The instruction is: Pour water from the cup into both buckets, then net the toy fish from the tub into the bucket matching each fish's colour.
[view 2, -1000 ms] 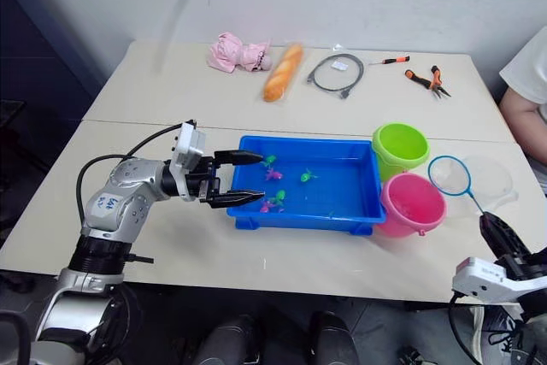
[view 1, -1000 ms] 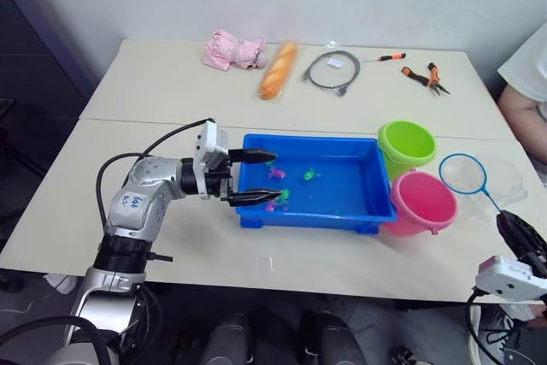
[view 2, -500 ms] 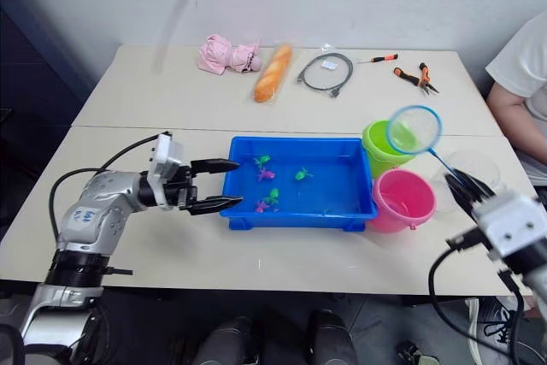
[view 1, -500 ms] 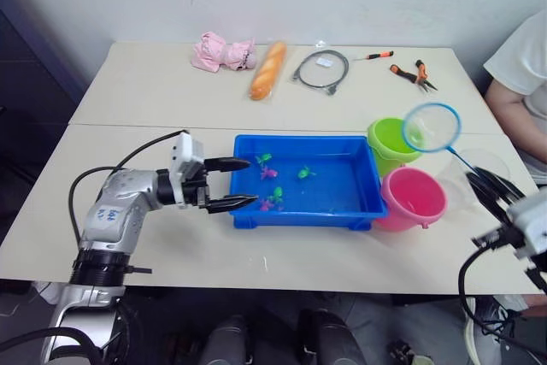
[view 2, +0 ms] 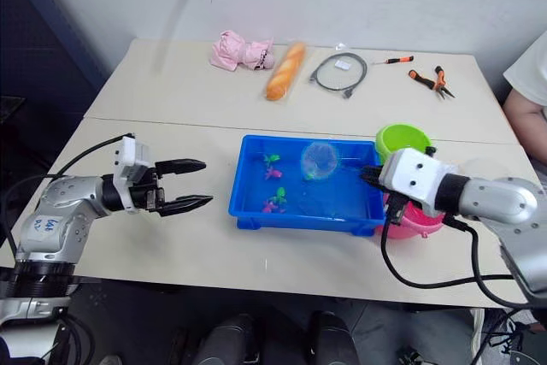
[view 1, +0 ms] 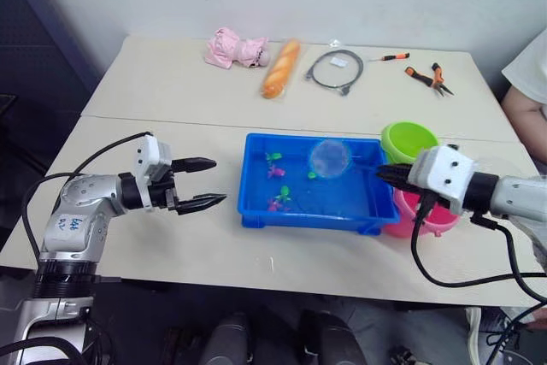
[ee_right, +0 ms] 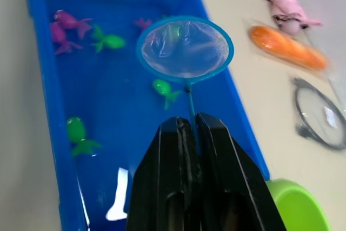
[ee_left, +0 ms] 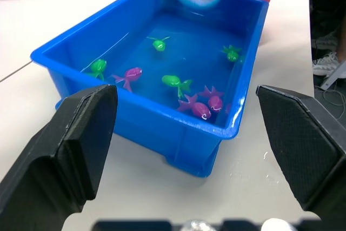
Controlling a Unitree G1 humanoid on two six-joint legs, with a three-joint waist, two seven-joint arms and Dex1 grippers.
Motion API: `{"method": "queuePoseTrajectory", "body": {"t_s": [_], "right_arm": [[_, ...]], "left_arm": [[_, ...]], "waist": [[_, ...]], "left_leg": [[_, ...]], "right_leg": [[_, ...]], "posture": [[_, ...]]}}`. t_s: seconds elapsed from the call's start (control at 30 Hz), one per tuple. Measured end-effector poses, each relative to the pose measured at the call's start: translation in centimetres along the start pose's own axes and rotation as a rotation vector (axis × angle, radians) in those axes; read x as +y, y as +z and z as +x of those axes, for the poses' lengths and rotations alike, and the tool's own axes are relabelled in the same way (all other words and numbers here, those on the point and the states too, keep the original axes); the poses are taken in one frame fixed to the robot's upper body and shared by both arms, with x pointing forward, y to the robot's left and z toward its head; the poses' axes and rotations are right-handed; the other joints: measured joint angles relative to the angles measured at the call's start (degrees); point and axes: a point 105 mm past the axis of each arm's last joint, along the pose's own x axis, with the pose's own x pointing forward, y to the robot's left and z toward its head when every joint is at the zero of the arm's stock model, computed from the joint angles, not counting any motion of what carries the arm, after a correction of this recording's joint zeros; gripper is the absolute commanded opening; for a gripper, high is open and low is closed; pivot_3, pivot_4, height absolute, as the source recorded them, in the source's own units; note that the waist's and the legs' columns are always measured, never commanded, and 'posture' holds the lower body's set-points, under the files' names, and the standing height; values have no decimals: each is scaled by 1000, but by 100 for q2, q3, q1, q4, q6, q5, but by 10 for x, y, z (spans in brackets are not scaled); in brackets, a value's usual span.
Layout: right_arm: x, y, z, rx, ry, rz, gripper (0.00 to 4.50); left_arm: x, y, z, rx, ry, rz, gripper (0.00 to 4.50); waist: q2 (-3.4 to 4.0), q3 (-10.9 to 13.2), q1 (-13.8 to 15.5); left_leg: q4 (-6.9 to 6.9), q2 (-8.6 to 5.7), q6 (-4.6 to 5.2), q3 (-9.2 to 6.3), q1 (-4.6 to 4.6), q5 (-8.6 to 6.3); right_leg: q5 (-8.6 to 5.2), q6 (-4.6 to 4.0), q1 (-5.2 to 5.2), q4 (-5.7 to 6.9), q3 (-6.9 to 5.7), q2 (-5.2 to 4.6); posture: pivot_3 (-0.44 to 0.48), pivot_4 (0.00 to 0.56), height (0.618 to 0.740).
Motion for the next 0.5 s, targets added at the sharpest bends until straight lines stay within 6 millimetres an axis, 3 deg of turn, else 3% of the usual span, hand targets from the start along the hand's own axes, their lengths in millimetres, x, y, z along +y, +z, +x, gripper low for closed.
{"method": "queuePoseTrajectory", "body": {"t_s": [0.17,0.5], "right_arm": [[9,10,30,-83,136,-66,0],[25,29,64,-176,257,-169,0]], "left_arm": [[-8,1,7,5,-29,11,4388],[-21,-5,9,22,-37,-6,4388]], "waist": [[0,0,-69],[0,0,-130]], "left_leg": [[3,1,-5,1,-1,4],[6,2,-7,-2,0,5]], "right_leg": [[1,1,-2,13,-3,3],[1,1,-1,16,-3,2]], "posture": [[0,150,740],[0,150,740]]}}
